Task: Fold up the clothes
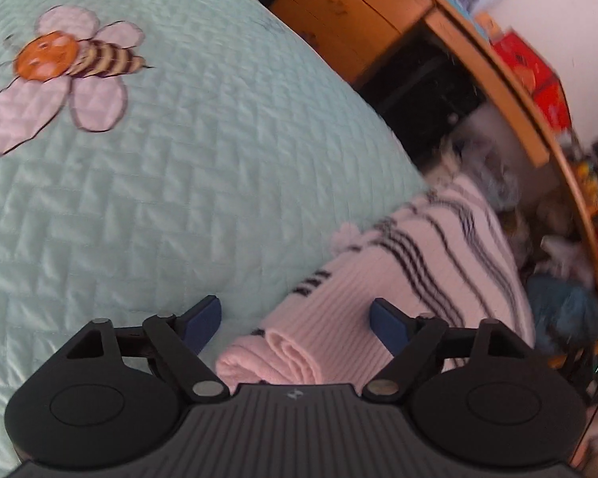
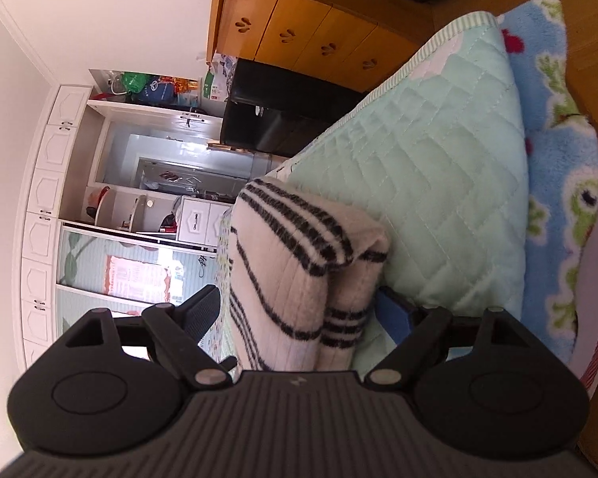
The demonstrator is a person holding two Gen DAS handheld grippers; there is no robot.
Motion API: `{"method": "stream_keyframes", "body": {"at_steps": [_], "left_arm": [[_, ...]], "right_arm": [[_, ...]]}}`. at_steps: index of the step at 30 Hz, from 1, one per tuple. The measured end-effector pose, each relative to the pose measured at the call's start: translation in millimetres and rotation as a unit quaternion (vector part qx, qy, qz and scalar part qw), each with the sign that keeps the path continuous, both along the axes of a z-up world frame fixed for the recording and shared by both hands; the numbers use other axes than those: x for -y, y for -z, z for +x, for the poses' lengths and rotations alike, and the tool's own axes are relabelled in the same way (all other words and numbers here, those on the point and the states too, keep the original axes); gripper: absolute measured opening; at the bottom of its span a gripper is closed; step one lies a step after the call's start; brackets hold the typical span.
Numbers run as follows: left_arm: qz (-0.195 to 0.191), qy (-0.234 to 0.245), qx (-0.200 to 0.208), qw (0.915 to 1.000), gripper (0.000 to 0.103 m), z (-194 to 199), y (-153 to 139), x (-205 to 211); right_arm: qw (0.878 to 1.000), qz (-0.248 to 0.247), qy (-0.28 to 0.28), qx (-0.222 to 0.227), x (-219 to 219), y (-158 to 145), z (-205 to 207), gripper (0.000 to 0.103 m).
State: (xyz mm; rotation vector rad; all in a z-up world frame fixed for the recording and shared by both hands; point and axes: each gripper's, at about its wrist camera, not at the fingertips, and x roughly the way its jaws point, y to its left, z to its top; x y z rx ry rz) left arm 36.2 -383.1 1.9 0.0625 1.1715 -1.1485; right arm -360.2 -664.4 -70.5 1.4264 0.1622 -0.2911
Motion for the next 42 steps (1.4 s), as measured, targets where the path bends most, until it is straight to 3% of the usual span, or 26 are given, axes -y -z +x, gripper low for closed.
{"method": "stream_keyframes", "body": {"at_steps": [2,5,7,8,11,12,13,14,17,20,22,27,29,31,32,33,35,38,41,42], "left_arm": [[0.005,0.047,-0.001,0.9989,0.103,-5,0,12],[0.010,0.107,-0.006,0.9942,0.102,-13,0,30],[0.011,0.119,0.001,0.9928,0.080,-18,0,36],[0.011,0.121,0.002,0.9925,0.063,-19,0,38],[0.001,0.102,-0.009,0.9947,0.039,-23,2,33],[-0.001,0.096,-0.009,0.9953,0.037,-26,3,30],[-0.004,0.090,-0.008,0.9959,0.036,-29,3,27],[-0.006,0.083,-0.007,0.9965,0.034,-32,3,24],[-0.006,0.052,-0.010,0.9986,0.032,-35,-3,13],[-0.002,0.023,-0.002,0.9997,0.031,-44,-13,1],[-0.012,-0.003,-0.002,0.9999,0.030,-54,-24,-15],[-0.049,-0.088,0.001,0.9949,0.029,-97,-50,-70],[-0.031,-0.125,0.014,0.9916,0.030,-116,-43,-82],[0.008,-0.165,0.021,0.9860,0.034,-125,-22,-85],[0.008,-0.196,0.003,0.9805,0.040,-121,-10,-96],[-0.007,-0.215,-0.019,0.9764,0.042,-118,-5,-103],[-0.027,-0.240,-0.039,0.9696,0.046,-116,-7,-117],[-0.037,-0.265,-0.037,0.9629,0.049,-119,-20,-131],[-0.088,-0.282,-0.006,0.9554,0.049,-126,-50,-140],[-0.105,-0.286,0.003,0.9524,0.050,-128,-60,-142]], "right_arm": [[1.000,-0.006,-0.002,0.007,3,1,4,0.088],[1.000,-0.003,0.003,0.019,5,3,7,0.091],[1.000,0.001,0.010,0.018,4,2,8,0.093],[1.000,0.003,0.014,0.013,2,-1,9,0.093],[1.000,-0.001,0.020,-0.007,0,-8,16,0.095],[1.000,-0.011,0.015,-0.019,0,-12,19,0.089],[0.999,-0.022,0.008,-0.032,-1,-16,22,0.066],[0.999,-0.033,-0.002,-0.042,-2,-19,26,0.054],[0.993,-0.093,-0.044,-0.062,0,-34,38,0.044],[0.970,-0.198,-0.113,-0.078,7,-59,61,0.044],[0.952,-0.247,-0.173,-0.056,18,-72,86,0.044],[0.901,-0.320,-0.289,0.039,41,-108,164,0.043],[0.892,-0.330,-0.309,0.021,45,-110,199,0.043],[0.891,-0.358,-0.261,-0.096,46,-99,223,0.052],[0.895,-0.350,-0.239,-0.138,49,-93,226,0.052],[0.907,-0.325,-0.221,-0.154,50,-88,221,0.054],[0.931,-0.277,-0.211,-0.108,47,-89,195,0.059],[0.951,-0.208,-0.229,-0.023,27,-95,148,0.061],[0.956,-0.102,-0.272,0.036,-2,-96,118,0.061],[0.955,-0.089,-0.280,0.029,-13,-92,112,0.061]]}}
